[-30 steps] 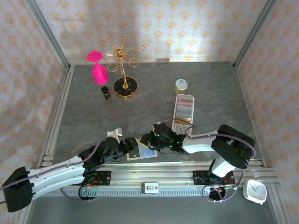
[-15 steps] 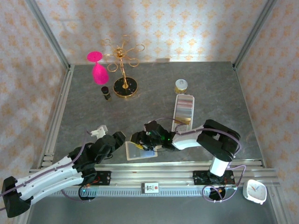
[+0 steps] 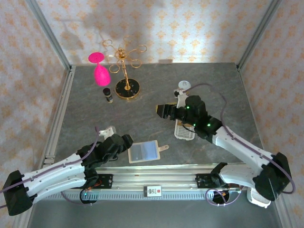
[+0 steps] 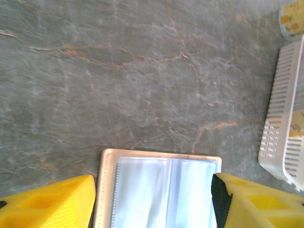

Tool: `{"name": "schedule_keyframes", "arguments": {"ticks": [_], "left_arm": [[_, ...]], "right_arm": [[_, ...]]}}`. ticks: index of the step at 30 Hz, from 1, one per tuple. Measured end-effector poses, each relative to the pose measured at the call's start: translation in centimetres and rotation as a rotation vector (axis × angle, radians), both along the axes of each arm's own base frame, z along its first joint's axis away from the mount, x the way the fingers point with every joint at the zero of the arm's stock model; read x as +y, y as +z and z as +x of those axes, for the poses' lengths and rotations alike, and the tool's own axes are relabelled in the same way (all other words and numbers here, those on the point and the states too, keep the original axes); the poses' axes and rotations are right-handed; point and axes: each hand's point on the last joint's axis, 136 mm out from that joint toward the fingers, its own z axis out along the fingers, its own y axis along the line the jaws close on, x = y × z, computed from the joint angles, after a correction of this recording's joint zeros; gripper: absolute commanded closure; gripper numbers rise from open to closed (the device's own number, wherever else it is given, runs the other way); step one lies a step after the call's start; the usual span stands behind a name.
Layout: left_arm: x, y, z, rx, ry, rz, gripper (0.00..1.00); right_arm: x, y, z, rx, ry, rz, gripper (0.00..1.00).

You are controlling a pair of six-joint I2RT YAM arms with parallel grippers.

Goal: Put the credit cards into the card holder

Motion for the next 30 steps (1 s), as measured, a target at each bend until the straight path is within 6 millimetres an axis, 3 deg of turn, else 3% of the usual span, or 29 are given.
{"name": "schedule_keyframes", "arguments": {"ticks": [2, 5, 7, 11, 13, 17, 20, 25, 30], "left_arm": [[-0.6, 0.2, 0.0, 0.002, -0.018, -0.027, 0.31], [-1.3, -0.1, -0.1, 0.000, -0.037, -0.063, 0.30], [-1.6, -0.8, -0.2, 0.006, -0.050, -0.083, 0.29], [-2.2, -2.3, -0.5, 0.032, -0.076, -0.095, 0.29], [-2.6, -2.5, -0.5, 0.042, -0.087, -0.100, 0.29], [-3.2, -2.9, -0.5, 0.055, -0.109, -0.104, 0.30], [-3.2, -3.3, -0.4, 0.067, -0.117, -0.096, 0.30], [-3.1, -3.4, -0.2, 0.073, -0.120, -0.097, 0.30], [-2.9, -3.2, -0.2, 0.062, -0.114, -0.122, 0.30]], "right_arm": [[-0.6, 1.7, -0.4, -0.190, 0.069, -0.162, 0.02], [-2.2, 1.7, 0.6, -0.374, 0.108, -0.425, 0.01], [-4.3, 0.2, 2.4, -0.409, 0.118, -0.575, 0.01], [-11.3, -4.6, 7.1, -0.363, 0.091, -0.845, 0.00], [-12.9, -7.1, 7.8, -0.359, 0.131, -0.956, 0.00], [-14.3, -12.0, 7.2, -0.336, 0.265, -1.077, 0.00], [-14.9, -13.7, 7.6, -0.340, 0.326, -1.127, 0.00], [-14.7, -15.0, 8.1, -0.406, 0.390, -1.174, 0.00], [-14.0, -15.0, 8.3, -0.461, 0.429, -1.171, 0.00]]}}
